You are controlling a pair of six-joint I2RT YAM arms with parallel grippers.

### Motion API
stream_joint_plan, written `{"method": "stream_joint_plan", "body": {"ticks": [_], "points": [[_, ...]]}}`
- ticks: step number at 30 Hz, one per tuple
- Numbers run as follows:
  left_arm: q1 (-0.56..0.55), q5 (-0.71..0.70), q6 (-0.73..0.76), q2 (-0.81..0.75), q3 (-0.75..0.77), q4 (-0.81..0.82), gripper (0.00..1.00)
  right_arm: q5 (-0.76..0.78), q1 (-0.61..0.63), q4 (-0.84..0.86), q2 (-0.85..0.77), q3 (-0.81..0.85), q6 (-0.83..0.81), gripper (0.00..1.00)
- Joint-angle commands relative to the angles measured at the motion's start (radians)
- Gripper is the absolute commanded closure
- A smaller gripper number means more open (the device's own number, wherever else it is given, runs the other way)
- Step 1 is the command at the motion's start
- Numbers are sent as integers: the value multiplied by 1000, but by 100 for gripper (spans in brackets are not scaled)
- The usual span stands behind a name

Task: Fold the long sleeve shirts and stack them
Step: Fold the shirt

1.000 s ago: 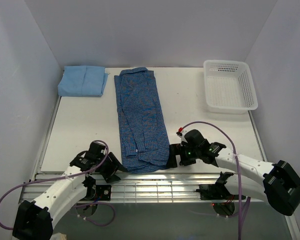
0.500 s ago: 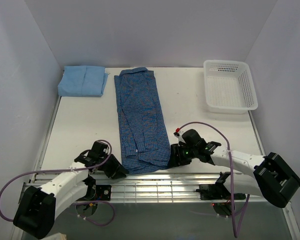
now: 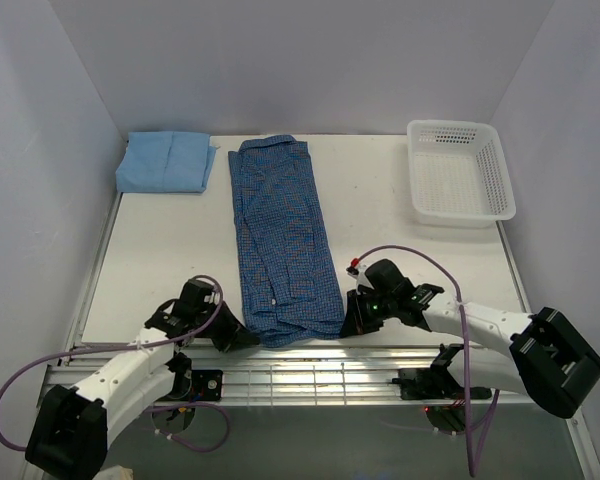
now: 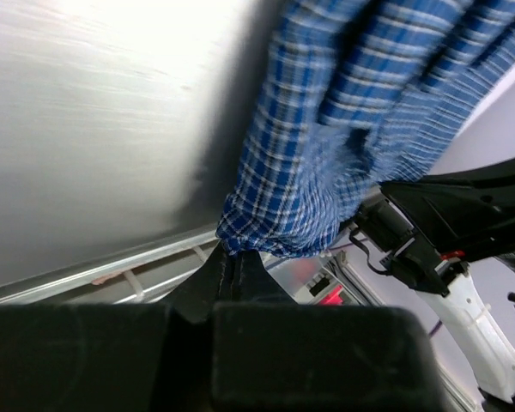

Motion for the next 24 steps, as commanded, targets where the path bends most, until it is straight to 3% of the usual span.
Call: {"method": "stream_joint_plan", "body": {"ticks": [1,9,16,24], "points": [[2,36,-24,-78,59,-11,100,-15,-1,-49,-69,51,-10,92],[3,-46,-58,-115,204,-79,100,77,-1,-84,-137,177,-19,92],[5,-215,10,63,447,-75,100,156,-80,-78,-39,376,-92,92],[129,-234,195,363,742,-34,100,151,-178,-55,185,667,-206,92]]}}
